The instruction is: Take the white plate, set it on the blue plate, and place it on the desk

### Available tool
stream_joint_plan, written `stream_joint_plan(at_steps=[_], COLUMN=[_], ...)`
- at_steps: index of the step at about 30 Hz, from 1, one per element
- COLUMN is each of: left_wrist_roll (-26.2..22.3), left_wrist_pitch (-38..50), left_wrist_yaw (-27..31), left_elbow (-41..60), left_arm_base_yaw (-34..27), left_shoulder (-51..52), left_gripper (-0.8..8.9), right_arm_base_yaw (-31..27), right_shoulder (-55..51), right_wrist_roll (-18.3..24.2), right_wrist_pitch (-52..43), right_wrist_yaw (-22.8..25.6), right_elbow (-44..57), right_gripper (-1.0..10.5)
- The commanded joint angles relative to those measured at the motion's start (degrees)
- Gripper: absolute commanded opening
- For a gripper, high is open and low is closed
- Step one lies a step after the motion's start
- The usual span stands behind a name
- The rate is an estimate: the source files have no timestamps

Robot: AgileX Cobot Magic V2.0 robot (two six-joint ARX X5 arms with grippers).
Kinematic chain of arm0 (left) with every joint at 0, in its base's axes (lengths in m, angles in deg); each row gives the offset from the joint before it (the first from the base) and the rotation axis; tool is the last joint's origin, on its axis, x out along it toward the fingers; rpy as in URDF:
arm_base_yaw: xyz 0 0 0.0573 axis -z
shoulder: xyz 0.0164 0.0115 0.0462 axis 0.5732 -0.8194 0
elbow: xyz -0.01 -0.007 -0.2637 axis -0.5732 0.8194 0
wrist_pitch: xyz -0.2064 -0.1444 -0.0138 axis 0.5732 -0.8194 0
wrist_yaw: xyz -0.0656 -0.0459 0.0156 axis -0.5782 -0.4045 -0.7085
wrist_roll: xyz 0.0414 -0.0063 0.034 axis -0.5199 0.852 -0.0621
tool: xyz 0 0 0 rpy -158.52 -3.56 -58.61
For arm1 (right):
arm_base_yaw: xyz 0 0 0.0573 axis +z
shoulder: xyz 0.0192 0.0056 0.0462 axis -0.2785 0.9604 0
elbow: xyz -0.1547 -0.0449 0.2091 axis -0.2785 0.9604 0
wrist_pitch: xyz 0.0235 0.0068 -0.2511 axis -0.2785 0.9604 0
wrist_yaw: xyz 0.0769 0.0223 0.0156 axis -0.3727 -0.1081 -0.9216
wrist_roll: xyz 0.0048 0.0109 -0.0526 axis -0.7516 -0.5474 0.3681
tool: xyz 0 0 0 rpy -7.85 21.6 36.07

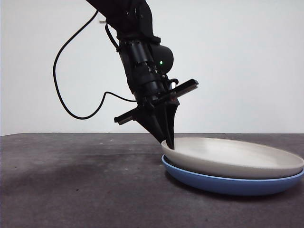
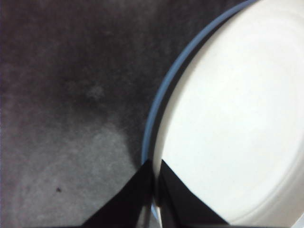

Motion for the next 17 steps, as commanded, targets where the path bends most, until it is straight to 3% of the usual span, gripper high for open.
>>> stream_joint_plan(at_steps=[1,11,17], left_wrist_roll=[-1.0,-2.3,-3.3], left_wrist_pitch=[0.7,0.0,-1.9], left_wrist_yaw=[-0.2,-0.2,-0.2], left_elbow=[-1.6,-1.9,-4.4], left_arm_base_yaw=[0.9,0.9,0.9], left_shoulder=[-1.5,-1.5,-1.5], left_gripper=[0.11,0.59,3.77], right_arm_base_yaw=[0.2,0.2,0.2], right_shoulder=[0.1,0.1,0.1], right_wrist_roll=[0.3,0.3,0.3], right_wrist_pitch=[-0.2,-0.2,-0.1], right_wrist_yaw=[0.2,0.1,0.1], right_elbow=[-1.2,-1.2,-1.2], right_gripper=[5.8,5.8,5.8])
